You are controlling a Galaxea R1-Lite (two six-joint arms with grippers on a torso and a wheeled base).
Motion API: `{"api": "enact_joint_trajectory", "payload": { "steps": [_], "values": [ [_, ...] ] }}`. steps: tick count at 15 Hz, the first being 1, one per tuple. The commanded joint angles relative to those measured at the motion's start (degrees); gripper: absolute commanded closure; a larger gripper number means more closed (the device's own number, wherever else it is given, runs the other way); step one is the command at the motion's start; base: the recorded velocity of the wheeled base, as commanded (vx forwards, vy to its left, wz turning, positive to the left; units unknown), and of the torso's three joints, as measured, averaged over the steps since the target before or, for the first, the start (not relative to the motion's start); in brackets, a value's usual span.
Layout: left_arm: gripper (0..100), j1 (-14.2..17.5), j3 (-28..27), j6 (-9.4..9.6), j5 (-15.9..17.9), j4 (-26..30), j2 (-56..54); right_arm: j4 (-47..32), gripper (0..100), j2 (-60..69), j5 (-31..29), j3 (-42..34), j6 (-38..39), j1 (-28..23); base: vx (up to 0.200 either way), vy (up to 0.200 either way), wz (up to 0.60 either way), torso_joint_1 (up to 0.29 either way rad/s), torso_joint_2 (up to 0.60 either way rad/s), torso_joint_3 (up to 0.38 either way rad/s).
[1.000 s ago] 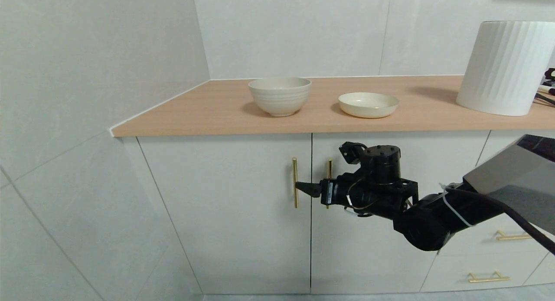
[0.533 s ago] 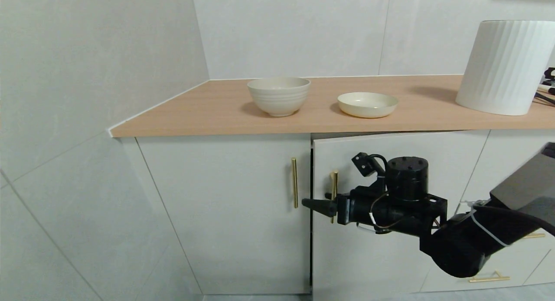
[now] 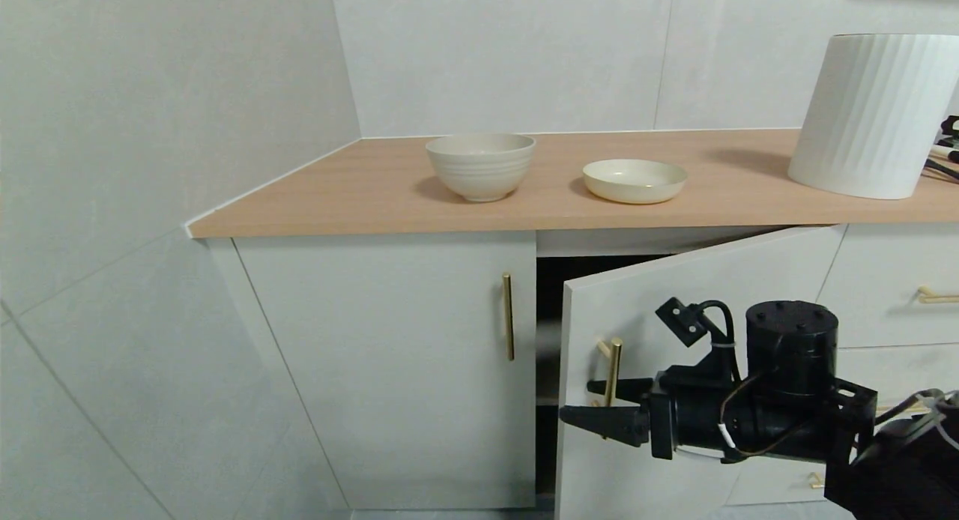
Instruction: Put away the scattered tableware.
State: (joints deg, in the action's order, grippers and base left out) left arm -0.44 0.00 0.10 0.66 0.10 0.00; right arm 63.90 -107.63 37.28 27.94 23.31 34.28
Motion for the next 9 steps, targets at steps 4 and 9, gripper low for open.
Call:
{"api": "enact_joint_trajectory", "payload": {
  "steps": [4,9],
  "values": [
    [0,0.0,0.0,0.08,0.0,0.0,0.0,1.7,0,3.9,1.1,-4.6,0.2,0.3,0.0,0.0,0.0,0.0,0.0,0.0],
    [0,0.0,-1.7,0.25,1.3,-0.9,0.0,1.7,0,4.5,1.0,-4.7,0.1,0.3,0.0,0.0,0.0,0.0,0.0,0.0]
  ]
}}
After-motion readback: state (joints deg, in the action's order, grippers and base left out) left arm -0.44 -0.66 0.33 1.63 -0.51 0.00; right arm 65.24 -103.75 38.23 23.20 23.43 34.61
